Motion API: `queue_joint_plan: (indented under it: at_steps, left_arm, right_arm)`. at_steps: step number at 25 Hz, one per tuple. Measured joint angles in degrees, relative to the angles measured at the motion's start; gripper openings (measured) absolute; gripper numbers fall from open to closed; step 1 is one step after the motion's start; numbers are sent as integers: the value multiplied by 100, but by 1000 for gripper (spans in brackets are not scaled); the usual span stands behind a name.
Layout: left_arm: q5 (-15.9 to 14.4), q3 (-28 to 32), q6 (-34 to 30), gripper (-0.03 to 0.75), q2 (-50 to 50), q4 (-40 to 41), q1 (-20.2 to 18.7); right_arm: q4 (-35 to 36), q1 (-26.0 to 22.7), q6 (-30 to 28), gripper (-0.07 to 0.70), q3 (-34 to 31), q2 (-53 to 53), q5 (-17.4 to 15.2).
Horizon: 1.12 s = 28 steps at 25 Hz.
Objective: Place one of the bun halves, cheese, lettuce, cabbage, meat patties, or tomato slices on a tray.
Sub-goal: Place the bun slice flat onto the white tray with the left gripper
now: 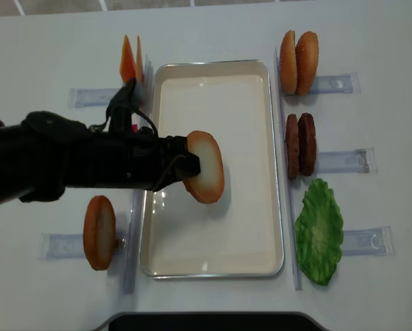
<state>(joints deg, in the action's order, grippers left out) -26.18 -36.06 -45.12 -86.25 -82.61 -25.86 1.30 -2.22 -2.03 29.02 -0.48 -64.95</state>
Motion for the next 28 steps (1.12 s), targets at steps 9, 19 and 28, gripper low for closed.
queue_joint_plan:
  at_steps: [9, 19, 28]
  left_arm:
    - [-607, -1, -1338, 139, -993, -1246, 0]
    - [-628, -1, -1399, 139, -1085, -1291, 0]
    - [-628, -1, -1386, 351, -1085, -1291, 0]
  right_arm:
    - [0, 0, 0, 399, 0, 0, 0]
    - [0, 57, 0, 399, 0, 0, 0]
    - [0, 71, 0, 399, 0, 0, 0]
